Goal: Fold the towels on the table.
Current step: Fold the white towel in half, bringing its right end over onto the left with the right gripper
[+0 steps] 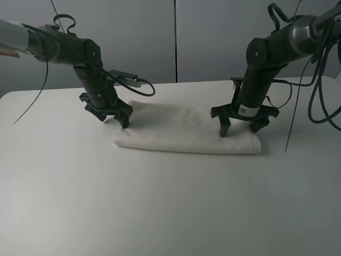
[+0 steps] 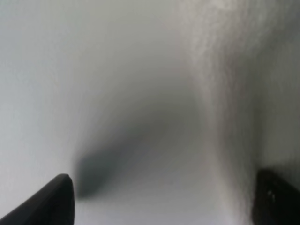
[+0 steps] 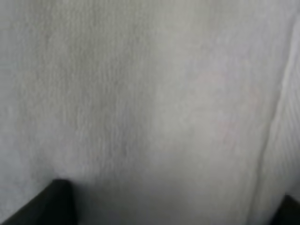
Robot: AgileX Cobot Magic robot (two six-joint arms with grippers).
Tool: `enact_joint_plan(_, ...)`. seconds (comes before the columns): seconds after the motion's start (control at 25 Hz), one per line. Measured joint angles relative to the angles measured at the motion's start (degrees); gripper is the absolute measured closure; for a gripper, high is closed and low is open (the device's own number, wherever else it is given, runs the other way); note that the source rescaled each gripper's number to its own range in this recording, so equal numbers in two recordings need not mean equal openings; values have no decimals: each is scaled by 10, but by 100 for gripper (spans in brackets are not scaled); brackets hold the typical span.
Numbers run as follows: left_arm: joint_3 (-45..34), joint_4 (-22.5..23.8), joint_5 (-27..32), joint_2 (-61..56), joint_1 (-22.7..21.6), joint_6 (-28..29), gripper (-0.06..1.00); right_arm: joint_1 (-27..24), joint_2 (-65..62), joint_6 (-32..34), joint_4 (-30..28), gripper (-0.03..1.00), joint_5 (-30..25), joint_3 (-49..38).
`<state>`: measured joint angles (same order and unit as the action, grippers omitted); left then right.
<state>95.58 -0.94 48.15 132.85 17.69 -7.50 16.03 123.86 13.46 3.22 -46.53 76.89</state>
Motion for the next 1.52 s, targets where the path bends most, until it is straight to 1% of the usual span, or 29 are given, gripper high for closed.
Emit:
enact_joint_plan(0.04,0,-2,0,0,0,0,-4,0,0,0,4,57,1,1)
enact_joint_plan(0.12,0,-3,0,0,0,0,-4,0,0,0,7,93,4,3)
enact_joint_plan(0.16,0,-3,0,0,0,0,-4,0,0,0,7,96,4,3)
enact_joint_plan(0.72,0,-4,0,1,0,9,-4,0,-4,-12,7,96,-6,4)
enact_joint_plan(0.96,0,-4,0,1,0,11,-4,0,-45,-20,7,96,-20,4)
enact_joint_plan(1.04,0,-4,0,1,0,12,-4,0,-59,-21,17,96,-23,4)
enact_joint_plan(1.16,0,-4,0,1,0,12,-4,0,-75,-38,51,96,-28,4)
enact_joint_plan(1.24,0,-4,0,1,0,12,-4,0,-83,-64,91,96,-30,4)
enact_joint_plan(1.52,0,-4,0,1,0,12,-4,0,-99,-168,278,96,-21,4)
